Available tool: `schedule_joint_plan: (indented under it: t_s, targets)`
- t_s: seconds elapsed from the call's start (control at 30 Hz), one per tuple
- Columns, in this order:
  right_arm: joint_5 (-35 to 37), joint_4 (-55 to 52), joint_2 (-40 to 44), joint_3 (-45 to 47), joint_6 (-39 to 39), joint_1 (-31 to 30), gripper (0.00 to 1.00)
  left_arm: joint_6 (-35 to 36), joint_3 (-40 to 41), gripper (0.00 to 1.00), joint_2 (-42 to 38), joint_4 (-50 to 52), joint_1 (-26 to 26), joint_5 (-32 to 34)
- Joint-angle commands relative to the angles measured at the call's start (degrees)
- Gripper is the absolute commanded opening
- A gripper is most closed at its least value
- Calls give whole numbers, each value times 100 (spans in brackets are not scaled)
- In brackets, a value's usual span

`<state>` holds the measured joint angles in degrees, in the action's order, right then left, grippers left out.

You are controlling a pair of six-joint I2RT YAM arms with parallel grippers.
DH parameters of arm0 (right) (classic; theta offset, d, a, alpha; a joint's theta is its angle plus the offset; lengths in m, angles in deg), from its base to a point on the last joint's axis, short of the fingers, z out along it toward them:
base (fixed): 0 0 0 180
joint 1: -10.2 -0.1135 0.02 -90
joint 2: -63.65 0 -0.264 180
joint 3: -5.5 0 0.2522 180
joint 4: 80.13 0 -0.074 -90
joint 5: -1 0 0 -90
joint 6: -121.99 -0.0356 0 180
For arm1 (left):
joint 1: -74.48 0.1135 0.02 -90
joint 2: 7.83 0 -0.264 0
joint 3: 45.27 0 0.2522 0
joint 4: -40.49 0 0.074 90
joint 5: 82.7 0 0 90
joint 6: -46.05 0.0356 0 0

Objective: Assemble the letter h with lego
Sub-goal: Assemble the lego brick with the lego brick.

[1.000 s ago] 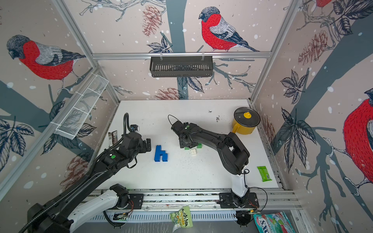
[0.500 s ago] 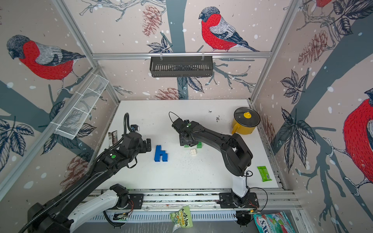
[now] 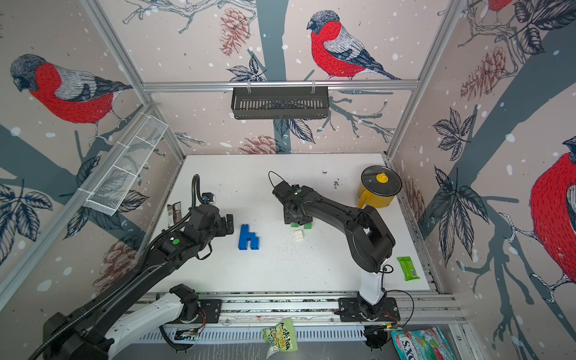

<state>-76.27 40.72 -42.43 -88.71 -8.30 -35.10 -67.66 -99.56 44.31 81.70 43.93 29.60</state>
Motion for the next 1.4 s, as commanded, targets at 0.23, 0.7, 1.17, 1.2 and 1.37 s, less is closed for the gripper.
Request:
schedule_joint_plan:
  t_s: [0.23,0.7,1.17,1.2,1.37]
  targets:
    - [37,117,45,123,65,56,51,1,-22,98,6,-63,-12,7]
    - [17,204,50,213,57,69,50,1,-17,98,11,-63,-13,15]
    - [1,275,33,275,32,100,50,-1,-17,98,16,-63,-9,7]
    - [-7,283,35,275,39,100,50,4,-23,99,16,-62,-5,12]
    - [-38,295,1,275,35,91,50,0,-16,98,15,-63,-10,18]
